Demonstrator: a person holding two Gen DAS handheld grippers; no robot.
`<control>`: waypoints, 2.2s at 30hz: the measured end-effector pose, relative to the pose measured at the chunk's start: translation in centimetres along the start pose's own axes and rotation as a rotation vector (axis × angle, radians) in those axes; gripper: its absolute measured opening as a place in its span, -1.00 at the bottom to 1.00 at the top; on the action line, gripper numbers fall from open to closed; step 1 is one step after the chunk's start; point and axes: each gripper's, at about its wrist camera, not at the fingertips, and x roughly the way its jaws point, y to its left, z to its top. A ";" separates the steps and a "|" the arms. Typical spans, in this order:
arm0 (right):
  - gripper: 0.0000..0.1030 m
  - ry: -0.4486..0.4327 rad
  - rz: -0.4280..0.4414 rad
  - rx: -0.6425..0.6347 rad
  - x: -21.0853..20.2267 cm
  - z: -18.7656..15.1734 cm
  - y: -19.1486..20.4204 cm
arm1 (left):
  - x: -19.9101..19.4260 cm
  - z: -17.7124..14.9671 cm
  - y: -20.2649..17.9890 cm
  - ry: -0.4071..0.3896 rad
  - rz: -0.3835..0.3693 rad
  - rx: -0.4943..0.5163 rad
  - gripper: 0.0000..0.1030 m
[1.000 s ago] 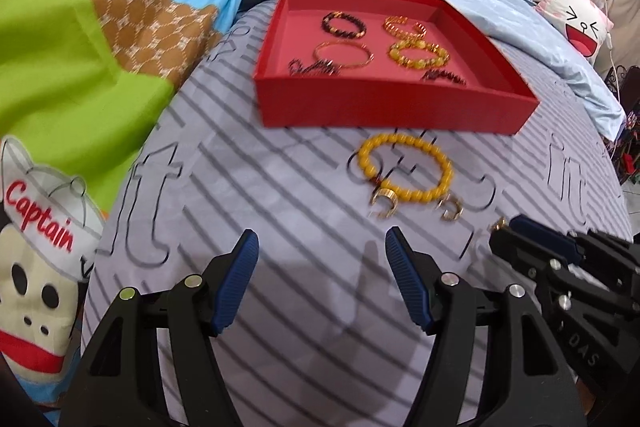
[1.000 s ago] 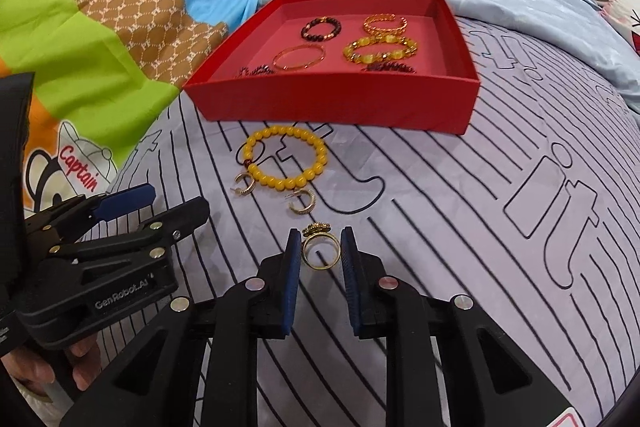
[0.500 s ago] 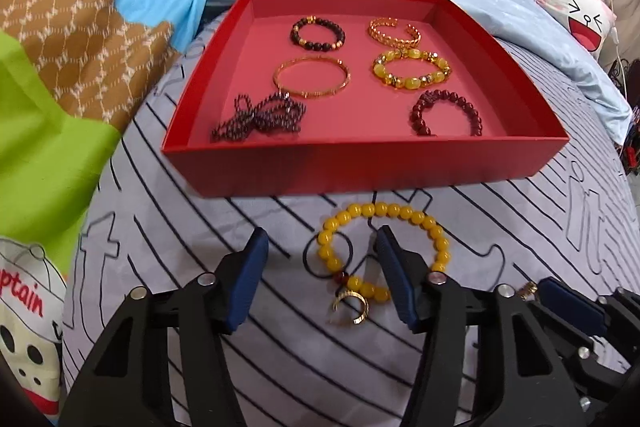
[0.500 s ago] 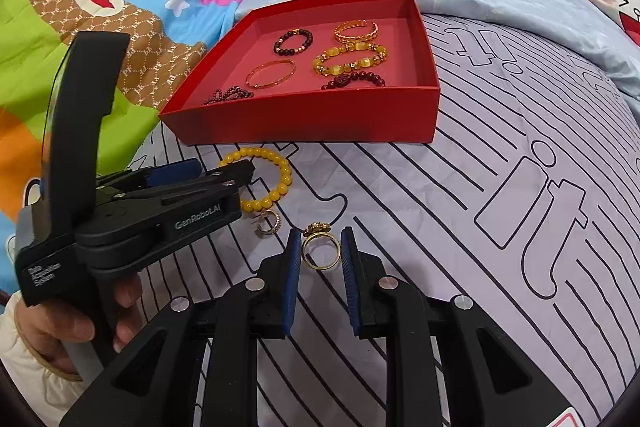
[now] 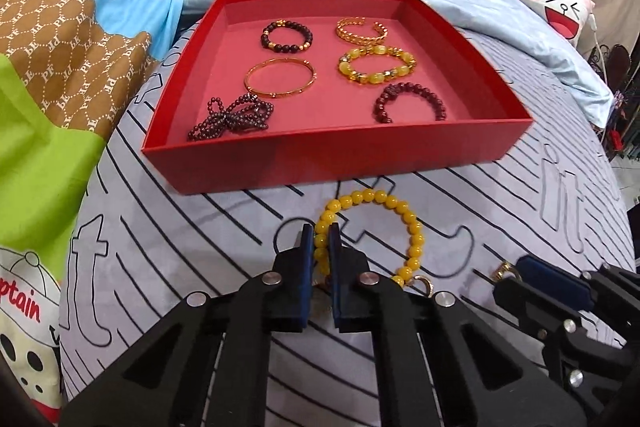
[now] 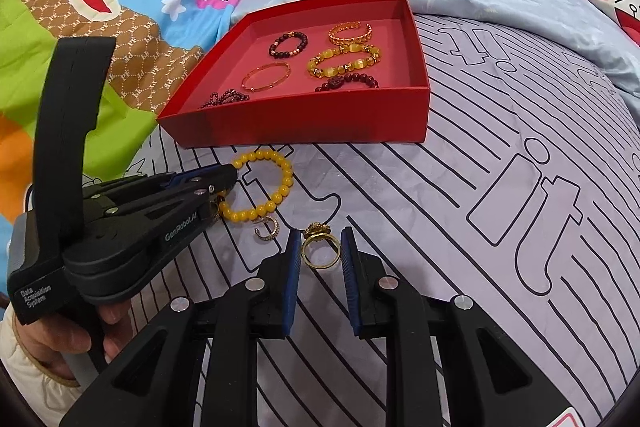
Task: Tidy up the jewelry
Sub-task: 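Carry the yellow bead bracelet into the tray and open the left tool while the right carries the ring, then lower the gold ring into the tray and open the right tool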
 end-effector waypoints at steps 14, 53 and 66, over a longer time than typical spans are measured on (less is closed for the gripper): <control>-0.63 -0.086 -0.008 -0.018 -3.4 2.2 0.2 | -6.4 2.6 -1.9 -0.111 -0.090 0.034 -0.86; -0.63 -0.074 -0.027 -0.063 4.7 13.0 -0.1 | 3.9 7.4 3.0 -0.024 0.009 -0.039 -0.86; -0.62 -0.026 -0.007 -0.095 8.5 13.9 1.6 | 4.0 7.4 3.2 -0.028 0.010 -0.058 -0.83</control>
